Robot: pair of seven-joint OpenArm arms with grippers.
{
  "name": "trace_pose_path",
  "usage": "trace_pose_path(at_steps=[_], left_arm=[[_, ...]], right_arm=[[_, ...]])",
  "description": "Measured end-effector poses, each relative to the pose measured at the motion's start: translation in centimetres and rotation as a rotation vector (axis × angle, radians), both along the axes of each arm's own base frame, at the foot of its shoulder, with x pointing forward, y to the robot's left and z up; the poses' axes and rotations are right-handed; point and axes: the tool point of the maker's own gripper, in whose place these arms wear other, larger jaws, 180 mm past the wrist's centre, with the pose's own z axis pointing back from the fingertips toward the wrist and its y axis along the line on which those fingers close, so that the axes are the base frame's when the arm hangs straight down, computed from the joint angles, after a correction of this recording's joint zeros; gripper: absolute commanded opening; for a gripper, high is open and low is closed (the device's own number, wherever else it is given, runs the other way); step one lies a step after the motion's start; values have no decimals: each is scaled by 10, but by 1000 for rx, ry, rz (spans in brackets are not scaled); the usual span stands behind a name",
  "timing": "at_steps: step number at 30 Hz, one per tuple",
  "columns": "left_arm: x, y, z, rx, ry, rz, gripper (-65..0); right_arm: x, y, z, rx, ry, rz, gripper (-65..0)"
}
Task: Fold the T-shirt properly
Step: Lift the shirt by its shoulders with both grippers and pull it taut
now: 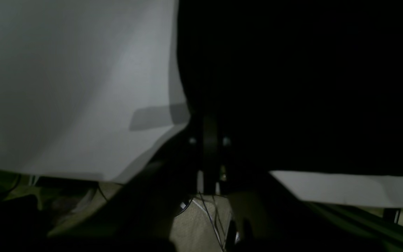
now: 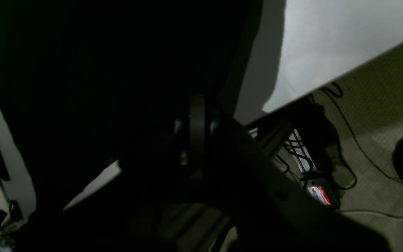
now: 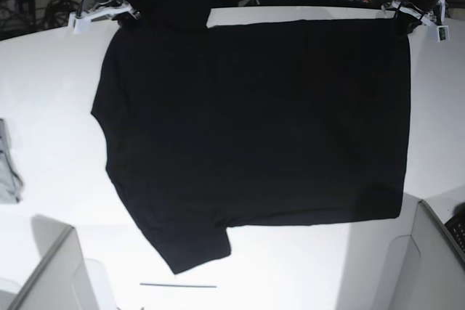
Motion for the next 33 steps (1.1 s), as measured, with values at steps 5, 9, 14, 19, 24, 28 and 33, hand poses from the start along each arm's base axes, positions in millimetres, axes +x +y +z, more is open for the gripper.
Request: trace_pose_path(at_steps=[5,9,14,19,24,28,33], left_arm=[[20,-8,38,81,-79,-79,-650],[28,-21,49,85,-121,-92,-650],[33,-20,54,103,-127,-101,-650],[43,-25,65,114,-149,-124,-650],[43,-6,67,123,-120,-28,-650],[47,-1,71,130,-120,-23,-650],[51,-1,71,131,-121,-17,-650]], right_arm=[[13,3,9,-1,-40,9,-650],[24,6,24,-3,-88,23,-650],[47,2,33,-18,-144,37,-650],[57,7,34,-2,-136,84,-650],[77,18,42,31,-158,130,-650],[95,15,44,43,-134,84,-650],[123,19,58,61,-171,96,-650]])
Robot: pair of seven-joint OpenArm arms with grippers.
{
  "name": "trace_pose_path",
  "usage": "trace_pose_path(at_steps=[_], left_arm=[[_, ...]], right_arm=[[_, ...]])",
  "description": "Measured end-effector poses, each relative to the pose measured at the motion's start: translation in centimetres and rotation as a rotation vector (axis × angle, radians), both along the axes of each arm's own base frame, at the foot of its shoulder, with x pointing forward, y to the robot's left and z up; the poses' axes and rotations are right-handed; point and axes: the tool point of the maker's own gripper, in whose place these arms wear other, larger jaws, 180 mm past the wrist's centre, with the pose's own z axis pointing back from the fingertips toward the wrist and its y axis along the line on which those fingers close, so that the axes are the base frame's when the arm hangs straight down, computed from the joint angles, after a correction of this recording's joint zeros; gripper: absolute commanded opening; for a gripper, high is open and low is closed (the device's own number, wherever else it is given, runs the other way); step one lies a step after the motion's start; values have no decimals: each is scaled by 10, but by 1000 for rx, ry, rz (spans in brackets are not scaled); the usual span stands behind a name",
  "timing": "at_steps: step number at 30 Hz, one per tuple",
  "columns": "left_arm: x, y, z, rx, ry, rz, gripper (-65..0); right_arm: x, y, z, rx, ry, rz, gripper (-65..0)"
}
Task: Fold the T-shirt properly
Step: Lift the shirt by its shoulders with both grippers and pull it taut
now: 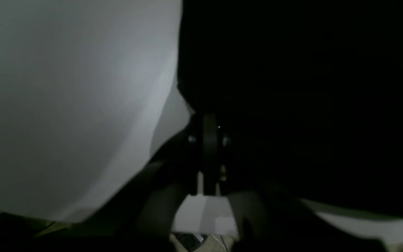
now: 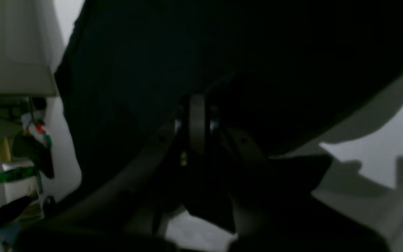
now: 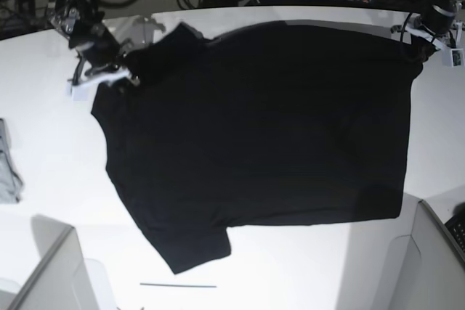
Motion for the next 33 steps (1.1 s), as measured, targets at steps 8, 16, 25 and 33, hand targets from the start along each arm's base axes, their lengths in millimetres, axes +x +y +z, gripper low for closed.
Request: trace_pose_path(at_steps=[8,16,25,33], left_arm=[[12,4,5,-17,-38,50,-650],[32,9,15,-24,-97,86,-650],[45,13,17,-48,-129,119,-650],[47,20,3,-106,-120,188,-650]], right_arm=[[16,0,-10,28,37,-5,-650],[33,0,0,35,-4,-7,-650],[45,-3,-17,56,35,-23,-650],[61,-4,-13,61,15,-26,-650]])
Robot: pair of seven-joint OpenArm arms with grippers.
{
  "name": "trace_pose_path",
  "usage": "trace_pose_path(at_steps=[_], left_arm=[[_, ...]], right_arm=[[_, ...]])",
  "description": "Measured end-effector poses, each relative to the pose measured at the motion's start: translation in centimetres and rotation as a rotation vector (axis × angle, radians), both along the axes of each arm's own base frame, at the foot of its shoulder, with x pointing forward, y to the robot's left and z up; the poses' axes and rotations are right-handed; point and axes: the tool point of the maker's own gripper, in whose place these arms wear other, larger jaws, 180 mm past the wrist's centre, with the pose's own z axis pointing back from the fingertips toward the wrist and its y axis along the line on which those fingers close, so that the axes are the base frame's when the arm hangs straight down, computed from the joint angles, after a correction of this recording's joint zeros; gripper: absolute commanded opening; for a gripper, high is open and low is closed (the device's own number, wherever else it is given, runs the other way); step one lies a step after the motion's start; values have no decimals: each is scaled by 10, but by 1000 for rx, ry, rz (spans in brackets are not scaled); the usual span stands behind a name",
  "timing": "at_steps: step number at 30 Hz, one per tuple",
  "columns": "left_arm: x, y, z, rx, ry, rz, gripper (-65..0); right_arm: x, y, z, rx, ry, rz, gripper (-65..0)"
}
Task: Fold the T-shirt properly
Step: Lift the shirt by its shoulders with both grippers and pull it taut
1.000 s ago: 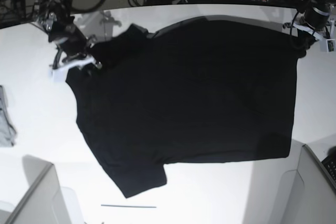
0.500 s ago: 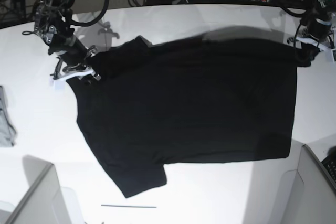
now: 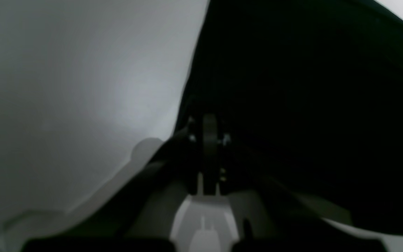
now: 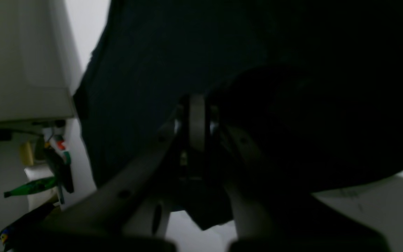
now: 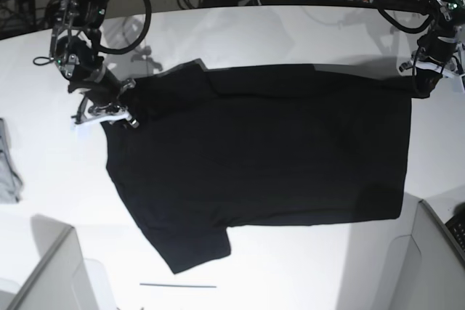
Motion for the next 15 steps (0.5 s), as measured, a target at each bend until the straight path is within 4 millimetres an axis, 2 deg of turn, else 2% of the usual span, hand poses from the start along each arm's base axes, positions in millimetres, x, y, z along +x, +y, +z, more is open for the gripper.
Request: trace_pose_path(at_steps=[4,10,15], left_arm=[[6,5,0,-9,-10,13,-650],[10,7,2,-8,-15,11,-650],[19,12,9,2,-39,16,-650]], right_arm=[[1,-1,-3,2,8,-3,-650],[11,-1,4,3,-16,-5,-650],[15,0,-7,22,15,-10,-650]])
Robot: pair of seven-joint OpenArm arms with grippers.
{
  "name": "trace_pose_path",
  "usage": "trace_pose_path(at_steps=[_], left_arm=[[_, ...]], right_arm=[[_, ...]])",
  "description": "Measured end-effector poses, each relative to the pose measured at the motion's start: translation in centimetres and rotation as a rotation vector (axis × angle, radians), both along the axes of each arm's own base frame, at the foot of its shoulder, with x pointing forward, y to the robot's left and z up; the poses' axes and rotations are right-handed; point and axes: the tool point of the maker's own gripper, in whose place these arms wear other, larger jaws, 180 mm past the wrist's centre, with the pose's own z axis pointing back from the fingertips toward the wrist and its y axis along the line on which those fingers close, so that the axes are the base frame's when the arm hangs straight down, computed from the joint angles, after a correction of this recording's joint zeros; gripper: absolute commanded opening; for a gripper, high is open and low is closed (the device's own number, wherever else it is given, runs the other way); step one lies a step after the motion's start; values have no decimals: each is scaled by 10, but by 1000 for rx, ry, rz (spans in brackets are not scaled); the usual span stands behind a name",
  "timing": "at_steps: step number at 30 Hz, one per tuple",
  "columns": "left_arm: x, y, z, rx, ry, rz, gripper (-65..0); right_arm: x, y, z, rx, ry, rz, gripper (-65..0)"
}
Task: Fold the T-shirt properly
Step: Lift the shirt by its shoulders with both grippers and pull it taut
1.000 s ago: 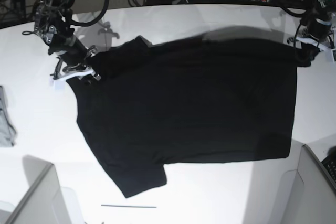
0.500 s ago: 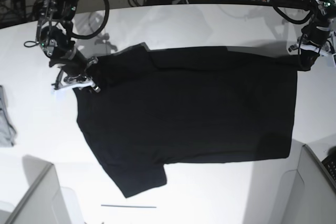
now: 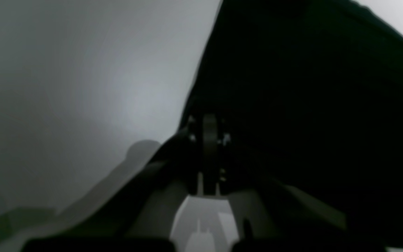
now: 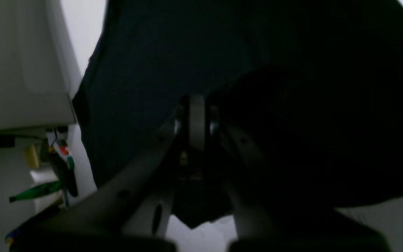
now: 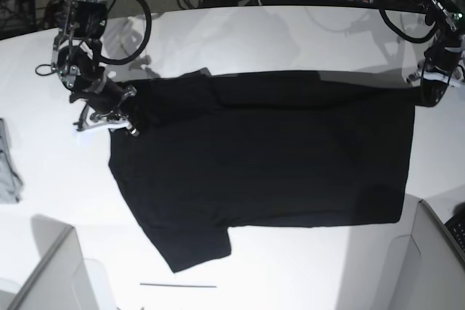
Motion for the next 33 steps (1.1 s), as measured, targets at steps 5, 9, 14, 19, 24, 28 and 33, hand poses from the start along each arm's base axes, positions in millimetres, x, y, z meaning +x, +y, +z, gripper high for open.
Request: trace_pose_path(at_steps=[5,9,14,19,24,28,33], left_arm=[[7,10,-2,61,45,25,-650],[17,0,-22,26,81,-10,-650],[25,-2,-31,-2,96,-17,-650],[28,-2,-35,-15,100,-14,-650],[38,1,-26,-8,69,-15,-650],[44,1,-21,-8,53,-16,-650],[47,5,-19,-20,45,17,-650]], right_arm=[[12,0,5,6,-18,-2,-650],[15,-1,1,10,-8,-8,-650],[17,-2,-3,15,2,-13,-650],[23,0,2,20,-12,-11,-650],[24,-1,-9,29,20,-16,-650],[26,-2,-12,32,27,-21,-650],[30,-2,-11,33,24,-22,-650]])
